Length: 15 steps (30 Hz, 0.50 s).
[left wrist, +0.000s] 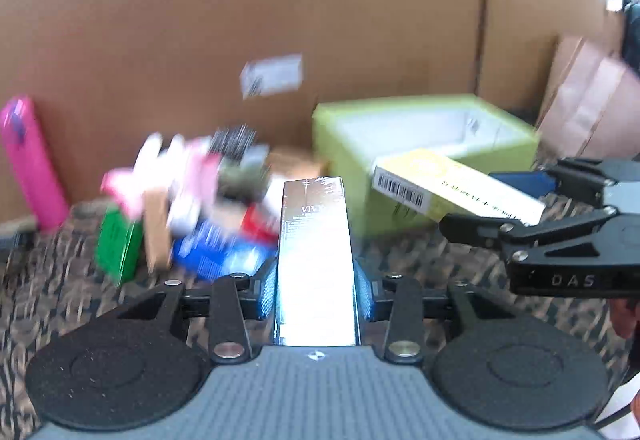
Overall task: Organize objects
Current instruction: 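Carry both boxes into the green shoebox and open both tools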
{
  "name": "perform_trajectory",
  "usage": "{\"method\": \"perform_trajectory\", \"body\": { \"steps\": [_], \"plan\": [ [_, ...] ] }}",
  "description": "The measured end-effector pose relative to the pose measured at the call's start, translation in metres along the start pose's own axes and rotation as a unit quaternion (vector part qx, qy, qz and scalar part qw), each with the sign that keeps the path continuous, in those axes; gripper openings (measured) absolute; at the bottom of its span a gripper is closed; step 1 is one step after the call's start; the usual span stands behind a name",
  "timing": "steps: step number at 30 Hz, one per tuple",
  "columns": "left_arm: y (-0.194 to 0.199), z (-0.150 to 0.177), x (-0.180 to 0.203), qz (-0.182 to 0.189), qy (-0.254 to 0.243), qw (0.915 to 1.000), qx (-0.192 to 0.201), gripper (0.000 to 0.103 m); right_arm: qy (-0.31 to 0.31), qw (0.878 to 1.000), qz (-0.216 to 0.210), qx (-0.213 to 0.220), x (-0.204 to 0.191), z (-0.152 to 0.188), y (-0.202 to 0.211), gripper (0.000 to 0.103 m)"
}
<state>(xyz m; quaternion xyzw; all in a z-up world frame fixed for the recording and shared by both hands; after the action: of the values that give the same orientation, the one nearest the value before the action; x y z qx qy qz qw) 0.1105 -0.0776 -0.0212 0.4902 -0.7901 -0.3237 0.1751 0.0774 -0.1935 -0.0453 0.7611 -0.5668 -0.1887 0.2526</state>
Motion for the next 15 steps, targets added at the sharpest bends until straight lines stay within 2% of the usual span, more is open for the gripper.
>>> {"method": "perform_trajectory", "body": {
  "steps": [4, 9, 12, 15],
  "plan": [
    [-0.001, -0.050, 0.027, 0.028, -0.009, 0.9991, 0.032, 0.042, -0.009, 0.999, 0.039, 0.026, 0.039, -0.032, 0.014, 0.067],
    [-0.036, -0.104, 0.058, 0.075, 0.019, 0.9967, 0.022, 0.042, -0.028, 0.995, 0.090, 0.018, 0.097, -0.064, -0.001, 0.067],
    [-0.065, -0.125, 0.077, 0.063, 0.012, 0.9979, 0.011, 0.042, -0.041, 0.992, 0.123, -0.001, 0.132, -0.071, -0.020, 0.067],
    [-0.101, -0.136, 0.092, 0.054, 0.007, 0.9984, -0.014, 0.042, -0.060, 0.988, 0.137, -0.029, 0.165, -0.071, -0.043, 0.067]
  ]
}}
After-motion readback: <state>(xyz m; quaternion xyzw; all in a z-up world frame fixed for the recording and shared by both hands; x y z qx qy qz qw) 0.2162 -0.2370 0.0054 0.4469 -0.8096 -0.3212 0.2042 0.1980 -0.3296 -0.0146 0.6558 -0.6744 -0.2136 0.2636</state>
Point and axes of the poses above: each gripper's, at about its wrist camera, not at the fingertips, and y roughly against the way its jaws point, x to its right, z to its underside, the point moved 10 cm from there along -y, roughly the way its jaws point, and after that the axes turned 10 degrees about -x, right-handed, at the moved point
